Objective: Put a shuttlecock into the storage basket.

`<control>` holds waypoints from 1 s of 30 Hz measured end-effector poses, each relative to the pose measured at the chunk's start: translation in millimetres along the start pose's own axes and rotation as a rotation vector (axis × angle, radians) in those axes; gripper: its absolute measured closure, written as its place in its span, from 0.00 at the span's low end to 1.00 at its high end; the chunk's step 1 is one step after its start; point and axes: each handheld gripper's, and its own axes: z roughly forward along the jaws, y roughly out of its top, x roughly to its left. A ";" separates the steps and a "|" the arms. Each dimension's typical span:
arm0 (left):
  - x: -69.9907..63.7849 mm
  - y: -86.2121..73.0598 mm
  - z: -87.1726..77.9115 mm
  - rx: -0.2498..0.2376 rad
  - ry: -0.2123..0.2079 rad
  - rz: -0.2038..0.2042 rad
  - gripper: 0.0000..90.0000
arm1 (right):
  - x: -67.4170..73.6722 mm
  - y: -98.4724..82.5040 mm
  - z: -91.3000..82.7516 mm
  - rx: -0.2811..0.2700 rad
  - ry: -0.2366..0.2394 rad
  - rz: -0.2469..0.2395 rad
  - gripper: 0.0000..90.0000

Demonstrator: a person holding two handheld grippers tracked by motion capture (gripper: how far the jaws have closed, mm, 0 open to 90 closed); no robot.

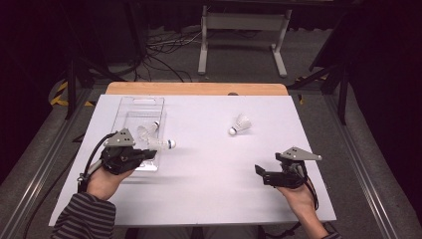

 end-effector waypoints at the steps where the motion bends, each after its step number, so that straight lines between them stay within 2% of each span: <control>1: 1.2 -0.1 -1.3 -0.001 0.007 0.003 1.00 | -1.0 -1.3 -0.6 -0.003 -0.001 0.004 0.12; 22: 17.0 -3.4 -15.1 -0.028 0.042 -0.048 1.00 | -14.5 -25.7 -7.4 -0.093 -0.051 0.078 0.10; 30: 23.7 -4.1 -19.2 -0.038 0.061 -0.070 1.00 | -19.0 -30.8 -7.8 -0.097 -0.066 0.094 0.10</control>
